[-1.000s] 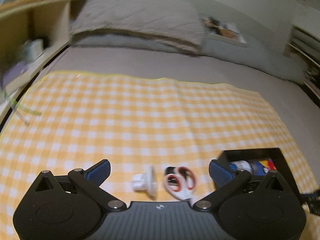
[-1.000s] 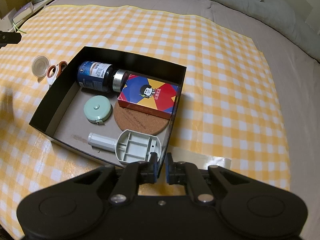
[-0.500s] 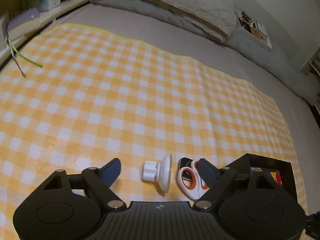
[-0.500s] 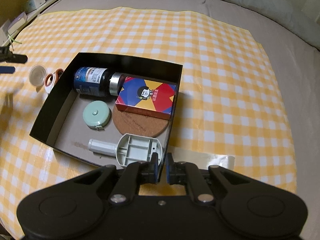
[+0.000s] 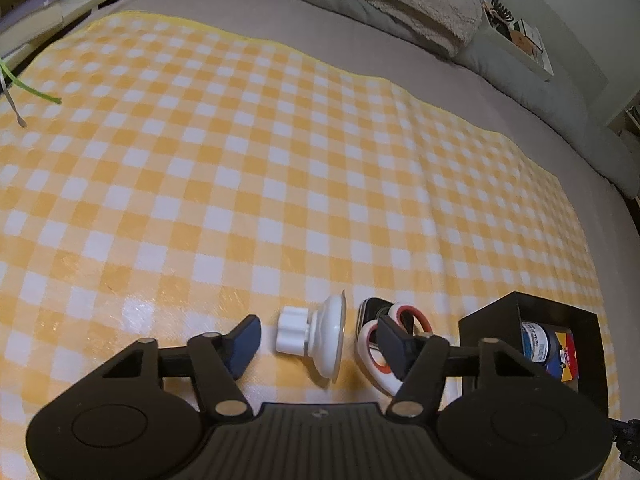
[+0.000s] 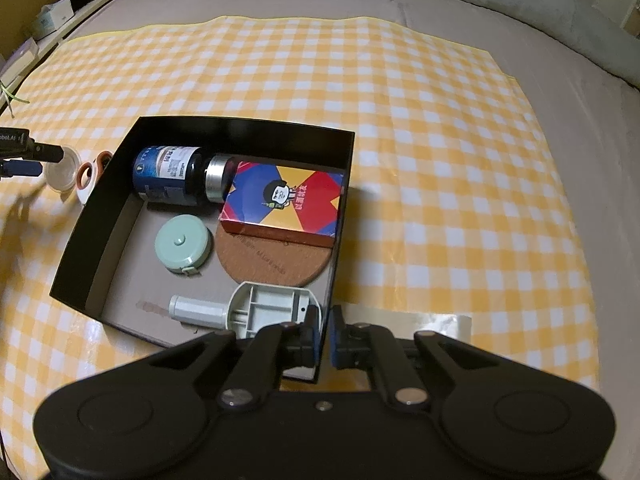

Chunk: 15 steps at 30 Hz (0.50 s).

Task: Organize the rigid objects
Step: 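Close the left gripper on the white suction-cup holder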

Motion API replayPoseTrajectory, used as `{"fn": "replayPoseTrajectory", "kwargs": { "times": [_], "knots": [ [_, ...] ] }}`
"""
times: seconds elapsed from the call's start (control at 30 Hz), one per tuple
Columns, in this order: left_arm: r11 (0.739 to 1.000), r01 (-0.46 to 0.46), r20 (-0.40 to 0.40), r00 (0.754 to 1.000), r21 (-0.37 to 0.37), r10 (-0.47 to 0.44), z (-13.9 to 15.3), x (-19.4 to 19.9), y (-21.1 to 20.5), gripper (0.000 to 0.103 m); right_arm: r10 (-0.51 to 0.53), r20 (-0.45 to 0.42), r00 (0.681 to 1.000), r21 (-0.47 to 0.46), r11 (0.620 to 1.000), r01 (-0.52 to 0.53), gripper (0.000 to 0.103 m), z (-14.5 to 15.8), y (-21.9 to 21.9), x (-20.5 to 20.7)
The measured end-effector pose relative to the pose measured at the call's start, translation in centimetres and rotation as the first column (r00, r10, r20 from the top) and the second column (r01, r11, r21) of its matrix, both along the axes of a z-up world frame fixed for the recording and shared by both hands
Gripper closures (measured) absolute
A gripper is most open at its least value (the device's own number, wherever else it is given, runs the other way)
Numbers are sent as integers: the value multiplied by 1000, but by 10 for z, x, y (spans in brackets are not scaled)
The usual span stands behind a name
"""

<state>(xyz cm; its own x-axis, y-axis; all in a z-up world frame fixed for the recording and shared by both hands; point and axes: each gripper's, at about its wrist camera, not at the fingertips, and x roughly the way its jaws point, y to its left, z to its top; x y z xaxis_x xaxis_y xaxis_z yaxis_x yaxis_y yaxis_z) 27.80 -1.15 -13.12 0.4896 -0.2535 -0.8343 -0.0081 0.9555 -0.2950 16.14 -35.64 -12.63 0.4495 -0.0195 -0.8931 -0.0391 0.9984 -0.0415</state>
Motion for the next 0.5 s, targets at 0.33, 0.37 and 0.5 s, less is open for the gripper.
{"fn": "replayPoseTrajectory", "kwargs": {
  "times": [0.33, 0.37, 0.5],
  "knots": [
    [1000, 9, -44, 999, -1, -9, -16, 4, -6, 67, 1, -3, 1000, -7, 1000, -1, 97, -1, 1, 2],
    [1000, 15, -47, 999, 4, -15, -17, 4, -7, 67, 2, -3, 1000, -7, 1000, -2, 97, -1, 1, 2],
    [999, 28, -45, 999, 18, -27, -17, 5, -11, 67, 1, -3, 1000, -6, 1000, -1, 97, -2, 1, 2]
  ]
}}
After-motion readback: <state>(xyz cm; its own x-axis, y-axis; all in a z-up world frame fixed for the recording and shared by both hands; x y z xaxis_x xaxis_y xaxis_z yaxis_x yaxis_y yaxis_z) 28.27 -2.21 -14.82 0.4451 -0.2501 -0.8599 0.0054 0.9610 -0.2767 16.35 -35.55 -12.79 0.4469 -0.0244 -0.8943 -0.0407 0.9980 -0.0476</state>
